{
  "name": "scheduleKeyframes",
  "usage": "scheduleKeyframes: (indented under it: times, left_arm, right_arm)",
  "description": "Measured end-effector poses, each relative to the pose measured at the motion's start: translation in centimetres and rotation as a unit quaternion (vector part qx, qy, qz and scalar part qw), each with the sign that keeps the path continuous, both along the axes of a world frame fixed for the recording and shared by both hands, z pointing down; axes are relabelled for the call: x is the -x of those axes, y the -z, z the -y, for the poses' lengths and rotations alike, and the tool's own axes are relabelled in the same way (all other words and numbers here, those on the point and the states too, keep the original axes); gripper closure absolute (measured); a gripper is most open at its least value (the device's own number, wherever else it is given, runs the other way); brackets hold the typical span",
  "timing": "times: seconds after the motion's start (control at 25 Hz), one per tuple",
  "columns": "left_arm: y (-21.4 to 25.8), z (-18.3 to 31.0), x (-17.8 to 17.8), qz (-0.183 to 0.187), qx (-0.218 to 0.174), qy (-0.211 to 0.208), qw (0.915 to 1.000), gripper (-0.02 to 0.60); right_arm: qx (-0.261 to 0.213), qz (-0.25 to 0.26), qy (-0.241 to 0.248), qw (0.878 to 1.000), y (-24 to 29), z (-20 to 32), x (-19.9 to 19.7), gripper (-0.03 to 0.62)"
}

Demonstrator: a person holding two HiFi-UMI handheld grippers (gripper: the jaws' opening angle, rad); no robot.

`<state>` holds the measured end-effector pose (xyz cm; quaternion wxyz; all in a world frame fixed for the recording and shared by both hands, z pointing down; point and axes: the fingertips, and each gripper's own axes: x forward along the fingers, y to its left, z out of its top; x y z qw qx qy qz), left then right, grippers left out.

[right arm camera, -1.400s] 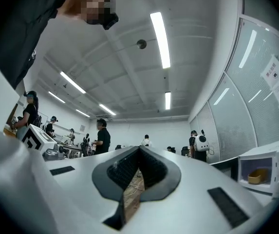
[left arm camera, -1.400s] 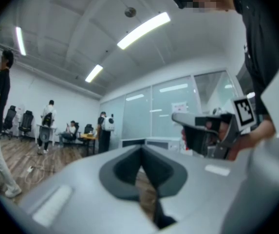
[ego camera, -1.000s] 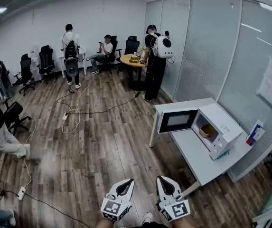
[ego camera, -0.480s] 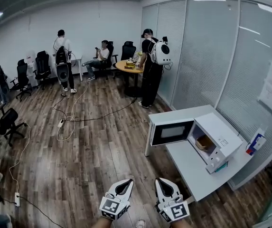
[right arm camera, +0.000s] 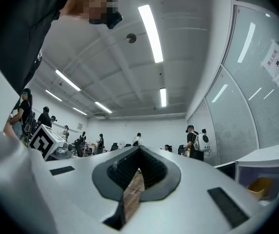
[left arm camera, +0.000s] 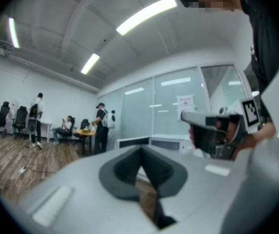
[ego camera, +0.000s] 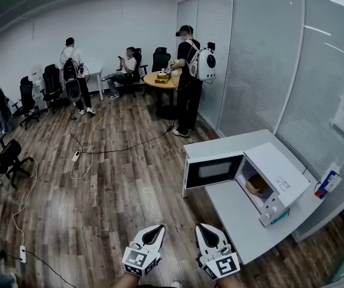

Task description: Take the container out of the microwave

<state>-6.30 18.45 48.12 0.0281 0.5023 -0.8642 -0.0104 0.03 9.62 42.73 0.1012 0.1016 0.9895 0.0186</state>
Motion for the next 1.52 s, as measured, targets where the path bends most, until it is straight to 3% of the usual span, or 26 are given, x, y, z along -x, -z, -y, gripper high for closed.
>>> scheduleKeyframes:
  times: [0.16, 0.44, 0.96, 1.16, 1.52]
  left_arm:
    - [-0.9, 1.4, 1.8, -0.007, 0.012, 0.002, 0.9999, 0.575]
    - [-2.2, 4.6, 5.9, -0.010, 0.005, -0.034, 0.9993, 0.575]
    - [-0.4, 8.8, 17.6, 0.014, -0.015, -0.116, 0.9930, 0.576]
    - [-0.1, 10.7, 19.7, 0.020, -0.021, -0.152, 0.9880, 0.575]
    - [-0.4, 16.0, 20.3, 0.015, -0.030, -0.217, 0.9755, 0.575]
  right_arm:
    - [0.005, 0.001, -0.001, 1.000, -0.3, 1.6, 1.7, 0.595]
    - [0.008, -0.003, -0.016, 1.000, -0.8, 3.9, 6.3, 0.595]
    - [-0.001, 0.005, -0.110, 0.994, 0.3, 8.0, 16.9, 0.595]
    - [0.003, 0.007, -0.143, 0.990, 0.3, 9.1, 18.6, 0.595]
    - [-0.003, -0.006, -0.207, 0.978, -0.7, 12.9, 18.3, 0.595]
